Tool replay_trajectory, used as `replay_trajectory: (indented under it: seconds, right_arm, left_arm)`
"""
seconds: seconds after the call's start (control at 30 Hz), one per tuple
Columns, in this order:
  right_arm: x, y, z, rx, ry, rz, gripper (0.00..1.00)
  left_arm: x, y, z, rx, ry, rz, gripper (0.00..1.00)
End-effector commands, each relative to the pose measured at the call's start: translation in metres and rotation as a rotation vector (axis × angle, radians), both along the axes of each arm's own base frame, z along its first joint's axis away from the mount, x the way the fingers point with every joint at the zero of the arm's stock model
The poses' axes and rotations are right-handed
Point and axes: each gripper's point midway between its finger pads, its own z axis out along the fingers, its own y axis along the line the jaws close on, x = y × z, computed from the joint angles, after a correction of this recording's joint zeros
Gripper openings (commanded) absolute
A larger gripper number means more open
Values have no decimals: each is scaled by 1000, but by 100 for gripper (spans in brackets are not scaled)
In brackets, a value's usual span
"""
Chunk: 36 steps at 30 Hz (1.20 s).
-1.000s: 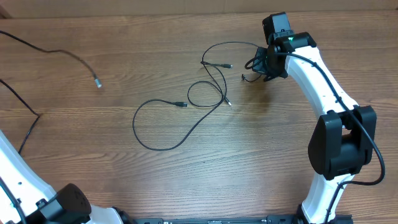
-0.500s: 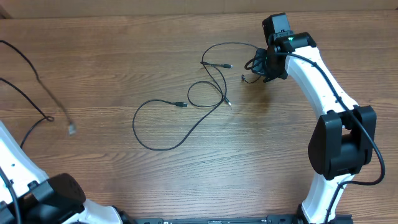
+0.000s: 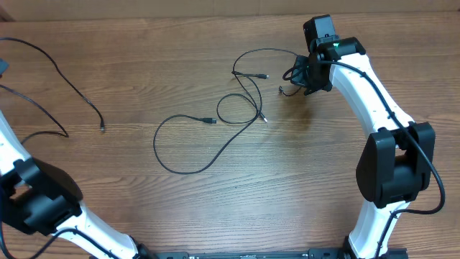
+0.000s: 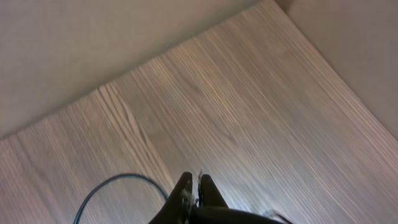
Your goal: Untangle cables
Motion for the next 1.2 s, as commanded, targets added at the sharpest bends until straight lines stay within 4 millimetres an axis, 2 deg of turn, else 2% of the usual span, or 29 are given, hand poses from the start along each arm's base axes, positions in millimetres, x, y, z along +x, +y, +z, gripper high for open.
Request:
replay_trajectory:
  seconds: [0.0, 0.03, 0.1, 0.13, 0.2, 0.23, 0.33, 0.4, 0.43, 0.47, 0.53, 0.6, 0.67, 0.77, 0.87, 0.97, 1.07, 1.17]
  right_arm:
    - [0, -1, -6, 4, 9, 4, 4]
    - [0, -1, -6, 4, 7, 4, 4]
    - [1, -1, -5, 6, 5, 4, 4]
    - [1, -1, -5, 5, 6, 4, 4]
    - [0, 0, -5, 11, 7, 5, 4]
    - [0, 1, -5, 15, 7, 7, 5]
    - [0, 1, -5, 15, 7, 7, 7]
    - [0, 1, -5, 15, 7, 7, 7]
    - [0, 1, -5, 16, 7, 7, 7]
    - [0, 1, -5, 16, 7, 8, 7]
    - [1, 2, -5, 19, 5, 10, 6]
    - [1, 4, -5, 30, 3, 14, 6]
    - [2, 15, -3, 76, 0, 68, 6]
    - [3, 38, 9, 183, -20, 179, 7]
    - [3, 55, 33, 271, -54, 232, 8]
    - [-2, 71, 60, 354, -101, 317, 4]
    - [-10, 84, 104, 434, -185, 406, 4]
    - [-24, 95, 151, 507, -263, 469, 4]
  left_arm:
    - [-1, 39, -24, 93, 67, 58, 4]
    - [0, 45, -26, 112, 66, 74, 13]
    - [9, 60, -29, 161, 49, 79, 88]
    - [10, 60, -29, 169, 55, 64, 100]
    - [15, 60, -24, 179, 32, 50, 100]
    - [25, 54, -15, 184, -2, -10, 100]
    - [39, 39, 15, 193, -97, -90, 100]
    - [41, 29, 53, 232, -181, -121, 100]
    - [41, 20, 80, 259, -232, -141, 100]
    - [40, 8, 103, 278, -277, -173, 100]
    - [38, -19, 138, 297, -337, -276, 99]
    - [37, -54, 161, 278, -389, -403, 91]
    - [39, -103, 176, 186, -461, -559, 78]
    - [39, -177, 180, 20, -501, -718, 73]
    - [44, -238, 160, -82, -428, -814, 73]
    - [48, -279, 141, -104, -343, -870, 73]
    - [51, -316, 134, -108, -304, -930, 75]
    - [52, -345, 134, -110, -298, -1000, 76]
